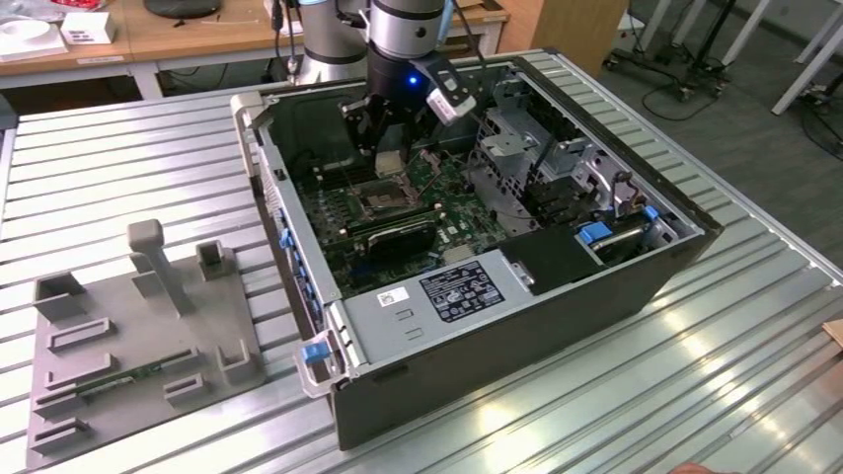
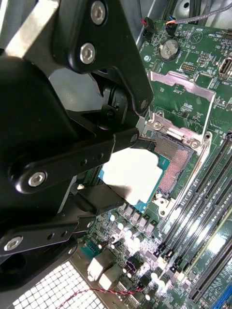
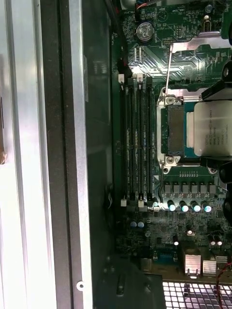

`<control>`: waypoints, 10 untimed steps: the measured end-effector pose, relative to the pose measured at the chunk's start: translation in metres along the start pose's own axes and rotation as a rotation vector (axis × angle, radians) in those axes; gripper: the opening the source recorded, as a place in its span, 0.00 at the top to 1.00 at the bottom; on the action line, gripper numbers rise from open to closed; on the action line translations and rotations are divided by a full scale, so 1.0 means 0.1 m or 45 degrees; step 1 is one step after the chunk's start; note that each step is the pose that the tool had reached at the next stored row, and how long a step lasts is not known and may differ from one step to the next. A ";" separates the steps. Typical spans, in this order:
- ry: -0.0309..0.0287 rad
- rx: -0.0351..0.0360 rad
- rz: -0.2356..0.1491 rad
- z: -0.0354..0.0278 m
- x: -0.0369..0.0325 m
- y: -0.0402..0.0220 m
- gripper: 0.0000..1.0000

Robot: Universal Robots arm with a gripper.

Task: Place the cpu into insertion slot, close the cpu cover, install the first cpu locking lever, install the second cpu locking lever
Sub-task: 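Place the cpu into insertion slot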

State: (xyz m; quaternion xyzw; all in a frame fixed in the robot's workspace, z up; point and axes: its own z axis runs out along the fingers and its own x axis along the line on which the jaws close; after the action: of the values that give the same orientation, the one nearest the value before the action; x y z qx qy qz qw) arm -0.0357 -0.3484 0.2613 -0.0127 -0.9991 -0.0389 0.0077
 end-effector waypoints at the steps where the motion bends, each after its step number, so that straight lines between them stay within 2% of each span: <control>1: 0.0000 0.0000 0.001 0.000 0.000 0.000 0.46; 3: -0.0016 -0.0004 0.021 0.002 0.000 0.000 0.46; 10: -0.0136 -0.0029 0.175 0.013 0.000 -0.001 0.46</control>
State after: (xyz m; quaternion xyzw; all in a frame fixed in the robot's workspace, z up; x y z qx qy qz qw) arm -0.0357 -0.3483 0.2600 -0.0814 -0.9959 -0.0393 0.0050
